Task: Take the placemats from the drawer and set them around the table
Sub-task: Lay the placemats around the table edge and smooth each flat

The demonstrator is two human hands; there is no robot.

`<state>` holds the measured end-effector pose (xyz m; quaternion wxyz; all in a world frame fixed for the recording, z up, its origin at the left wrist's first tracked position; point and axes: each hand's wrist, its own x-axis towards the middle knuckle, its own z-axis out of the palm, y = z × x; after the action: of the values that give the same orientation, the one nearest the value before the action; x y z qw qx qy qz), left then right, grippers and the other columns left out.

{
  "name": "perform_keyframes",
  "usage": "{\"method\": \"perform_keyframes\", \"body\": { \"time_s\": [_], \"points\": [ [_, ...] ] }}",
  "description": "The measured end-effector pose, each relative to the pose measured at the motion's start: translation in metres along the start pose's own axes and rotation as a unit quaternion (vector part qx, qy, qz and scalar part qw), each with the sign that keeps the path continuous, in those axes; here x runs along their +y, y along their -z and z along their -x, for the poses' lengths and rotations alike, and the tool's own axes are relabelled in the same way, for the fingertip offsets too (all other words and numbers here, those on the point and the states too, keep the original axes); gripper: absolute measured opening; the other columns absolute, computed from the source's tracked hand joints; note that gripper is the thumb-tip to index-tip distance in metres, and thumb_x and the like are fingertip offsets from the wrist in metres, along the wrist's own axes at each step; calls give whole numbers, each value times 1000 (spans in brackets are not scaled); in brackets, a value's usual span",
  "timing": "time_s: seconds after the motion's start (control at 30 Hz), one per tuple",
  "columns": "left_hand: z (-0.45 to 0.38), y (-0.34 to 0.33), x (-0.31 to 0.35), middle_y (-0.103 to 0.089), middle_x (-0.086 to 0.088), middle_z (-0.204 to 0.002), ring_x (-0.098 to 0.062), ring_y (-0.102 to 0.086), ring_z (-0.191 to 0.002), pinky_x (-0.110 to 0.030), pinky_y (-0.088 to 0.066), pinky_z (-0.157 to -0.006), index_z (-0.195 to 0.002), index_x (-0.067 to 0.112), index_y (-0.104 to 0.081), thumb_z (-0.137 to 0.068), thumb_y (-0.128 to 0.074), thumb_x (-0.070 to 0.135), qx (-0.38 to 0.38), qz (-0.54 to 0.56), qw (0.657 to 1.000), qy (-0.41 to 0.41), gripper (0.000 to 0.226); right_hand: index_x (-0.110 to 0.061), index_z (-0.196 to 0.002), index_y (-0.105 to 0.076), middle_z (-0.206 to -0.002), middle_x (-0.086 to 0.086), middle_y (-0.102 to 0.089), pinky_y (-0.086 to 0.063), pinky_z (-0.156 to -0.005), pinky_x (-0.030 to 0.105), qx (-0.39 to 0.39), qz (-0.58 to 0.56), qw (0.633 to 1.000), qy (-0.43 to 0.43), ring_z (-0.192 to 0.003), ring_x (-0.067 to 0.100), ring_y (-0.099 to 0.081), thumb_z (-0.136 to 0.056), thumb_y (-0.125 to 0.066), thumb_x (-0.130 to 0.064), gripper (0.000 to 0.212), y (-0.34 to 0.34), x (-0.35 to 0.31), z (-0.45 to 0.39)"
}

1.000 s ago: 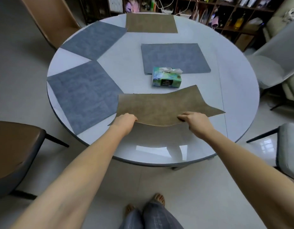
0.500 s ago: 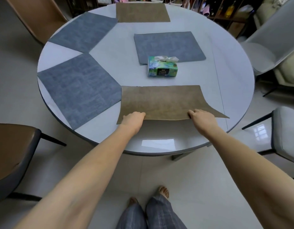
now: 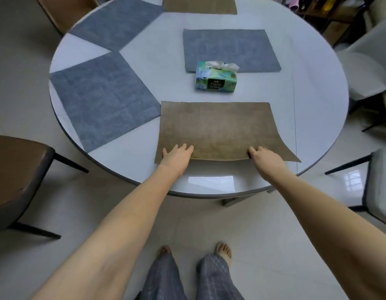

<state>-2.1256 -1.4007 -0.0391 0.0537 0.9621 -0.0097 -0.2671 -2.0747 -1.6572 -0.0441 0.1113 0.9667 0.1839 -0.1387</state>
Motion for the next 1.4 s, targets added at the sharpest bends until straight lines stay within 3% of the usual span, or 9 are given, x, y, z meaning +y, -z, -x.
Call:
{"method": "perform_keyframes", "body": {
  "time_s": [0.17, 0.27, 0.4, 0.5, 0.73, 0.9, 1.27, 1.4],
  "points": [
    [-3, -17, 18, -4, -4, -162, -30, -3, -149, -64, -11, -114, -154, 19, -9, -90, -36, -18, -13, -6, 998, 55, 79, -4, -121, -41, -107, 19, -52, -39, -68, 36, -26, -38, 998, 42, -97, 35, -53, -86, -45, 10, 38, -18, 13, -1],
    [-3, -28, 28, 4, -4, -162, -33, 1, -149, -66, -11, -113, -155, 22, -2, -93, -36, -14, -16, 3, 995, 94, 79, -6, -118, -39, -106, 18, -52, -42, -68, 38, 1, -82, 995, 64, -98, 35, -51, -81, -48, 12, 42, -34, 19, 0],
    [0, -43, 54, 13, -3, -162, -35, 7, -148, -68, -11, -112, -154, 28, 3, -100, -43, 35, -39, 64, 991, 107, 72, -4, -103, -43, -107, 16, -51, -33, -69, 35, 44, -153, 985, 70, -101, 34, -47, -79, -48, 10, 28, -49, 27, 6],
    [-1, -53, 67, 21, -3, -160, -36, 14, -147, -68, -8, -112, -154, 33, 4, -98, -43, 49, -39, 100, 987, 116, 75, -3, -100, -46, -111, 17, -48, -37, -79, 40, 54, -156, 983, 81, -105, 35, -44, -77, -47, 8, 25, -56, 29, 8],
    [3, -59, 74, 15, -2, -161, -37, 12, -147, -69, -7, -112, -154, 33, -2, -100, -42, 43, -5, 121, 984, 130, 67, -2, -108, -51, -131, 20, -44, -37, -97, 46, 67, -137, 988, 23, -122, 35, -39, -86, -39, 6, 25, -67, 16, 16],
    [9, -64, 79, 14, -3, -161, -37, 12, -147, -69, -6, -111, -154, 33, -4, -102, -40, 37, 3, 133, 982, 134, 63, -1, -113, -50, -137, 20, -42, -40, -95, 42, 57, -134, 989, -2, -127, 34, -39, -88, -40, 5, 27, -65, 11, 21],
    [15, -71, 79, 13, -4, -162, -36, 11, -147, -68, -8, -111, -154, 31, -3, -104, -35, 35, 11, 119, 985, 125, 60, -2, -105, -50, -130, 18, -47, -42, -83, 42, 69, -132, 989, -20, -119, 33, -43, -86, -42, 4, 22, -65, 7, 31],
    [15, -71, 79, 13, -4, -162, -35, 11, -148, -67, -8, -112, -154, 32, -3, -104, -34, 35, 11, 118, 985, 126, 60, -2, -106, -49, -134, 19, -45, -43, -87, 45, 64, -137, 988, -23, -123, 33, -42, -86, -44, 4, 22, -65, 6, 31]
  ]
}}
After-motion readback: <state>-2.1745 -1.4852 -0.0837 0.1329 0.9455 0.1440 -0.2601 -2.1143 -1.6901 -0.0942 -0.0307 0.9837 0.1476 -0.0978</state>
